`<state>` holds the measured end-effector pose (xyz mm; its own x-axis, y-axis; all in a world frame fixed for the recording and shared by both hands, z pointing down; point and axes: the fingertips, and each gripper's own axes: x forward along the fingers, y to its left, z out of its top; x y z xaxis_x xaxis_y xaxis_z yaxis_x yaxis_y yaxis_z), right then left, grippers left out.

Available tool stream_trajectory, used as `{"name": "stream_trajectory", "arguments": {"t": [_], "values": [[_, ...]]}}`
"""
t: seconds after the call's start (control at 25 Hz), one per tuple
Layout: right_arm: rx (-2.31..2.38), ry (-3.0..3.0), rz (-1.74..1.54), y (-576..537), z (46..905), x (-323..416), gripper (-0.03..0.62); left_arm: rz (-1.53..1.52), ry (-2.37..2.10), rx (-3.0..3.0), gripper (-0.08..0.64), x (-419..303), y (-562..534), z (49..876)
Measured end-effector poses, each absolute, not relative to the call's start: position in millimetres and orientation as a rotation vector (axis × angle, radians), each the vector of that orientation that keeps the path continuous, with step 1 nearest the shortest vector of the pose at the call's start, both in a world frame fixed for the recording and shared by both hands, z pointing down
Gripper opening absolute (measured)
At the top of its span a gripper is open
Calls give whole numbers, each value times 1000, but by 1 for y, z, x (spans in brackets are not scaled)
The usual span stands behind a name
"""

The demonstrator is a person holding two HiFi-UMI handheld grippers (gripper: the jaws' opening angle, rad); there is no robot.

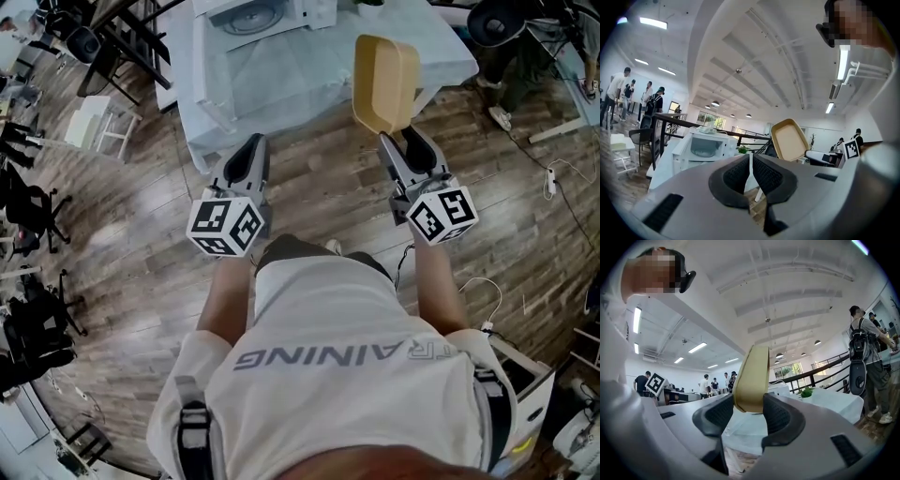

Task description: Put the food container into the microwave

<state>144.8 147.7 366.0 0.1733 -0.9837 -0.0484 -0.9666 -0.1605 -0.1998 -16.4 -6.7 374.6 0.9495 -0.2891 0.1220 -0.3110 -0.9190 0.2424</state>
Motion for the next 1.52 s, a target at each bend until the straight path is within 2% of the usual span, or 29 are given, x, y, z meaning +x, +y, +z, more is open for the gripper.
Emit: {"name": "stream_trajectory", "arguments": {"t": [0.52,1.2,1.52], "values": [[-2210,1987,-179,88,385,194,215,120,-510,2821,49,37,-59,390],[-1992,2217,-312,-129,390,256,215,69,-650,2769,49,122,-222,382],[-1901,2259,-462,-180,424,277,215,104,-692,2738,49,145,-253,398]]}}
